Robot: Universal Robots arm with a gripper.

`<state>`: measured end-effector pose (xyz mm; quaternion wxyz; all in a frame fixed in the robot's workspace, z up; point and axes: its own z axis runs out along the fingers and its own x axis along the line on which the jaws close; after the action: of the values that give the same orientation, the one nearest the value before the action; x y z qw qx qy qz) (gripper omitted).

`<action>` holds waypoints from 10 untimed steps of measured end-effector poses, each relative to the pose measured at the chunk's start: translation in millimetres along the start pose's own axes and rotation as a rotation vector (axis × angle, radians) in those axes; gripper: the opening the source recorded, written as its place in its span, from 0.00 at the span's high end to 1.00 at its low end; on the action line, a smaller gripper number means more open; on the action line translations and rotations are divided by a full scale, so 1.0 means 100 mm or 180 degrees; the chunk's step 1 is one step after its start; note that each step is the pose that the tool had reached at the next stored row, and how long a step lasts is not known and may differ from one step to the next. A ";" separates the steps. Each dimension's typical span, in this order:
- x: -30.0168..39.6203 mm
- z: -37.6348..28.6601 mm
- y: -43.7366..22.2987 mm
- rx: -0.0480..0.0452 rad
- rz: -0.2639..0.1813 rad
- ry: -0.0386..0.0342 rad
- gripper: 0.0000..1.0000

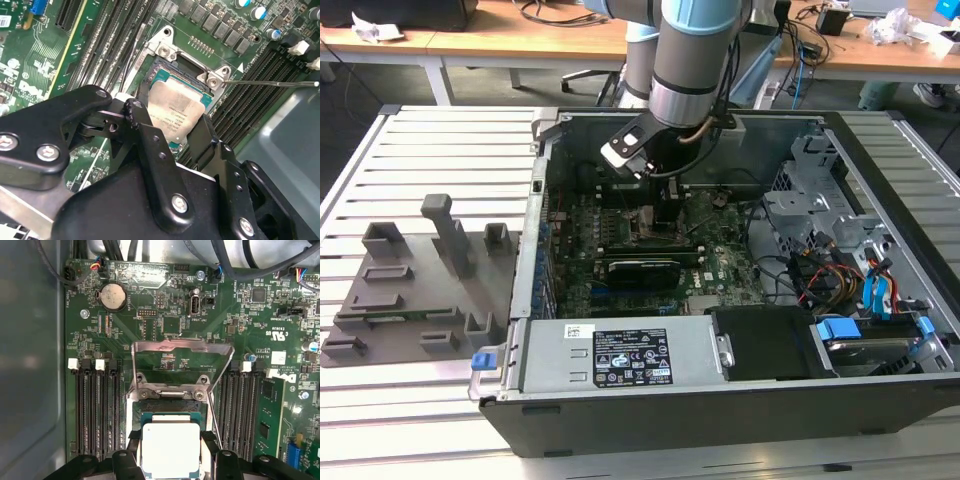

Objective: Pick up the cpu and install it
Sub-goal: 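Place the cpu into insertion slot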

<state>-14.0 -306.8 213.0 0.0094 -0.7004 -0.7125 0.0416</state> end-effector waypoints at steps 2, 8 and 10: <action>-0.001 0.021 0.005 0.0000 0.0000 0.0000 0.45; 0.002 0.100 0.013 0.0000 0.0004 0.0000 0.45; 0.003 0.124 0.014 0.0000 0.0005 0.0000 0.45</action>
<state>-13.4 -307.1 200.5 0.0094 -0.7010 -0.7119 0.0417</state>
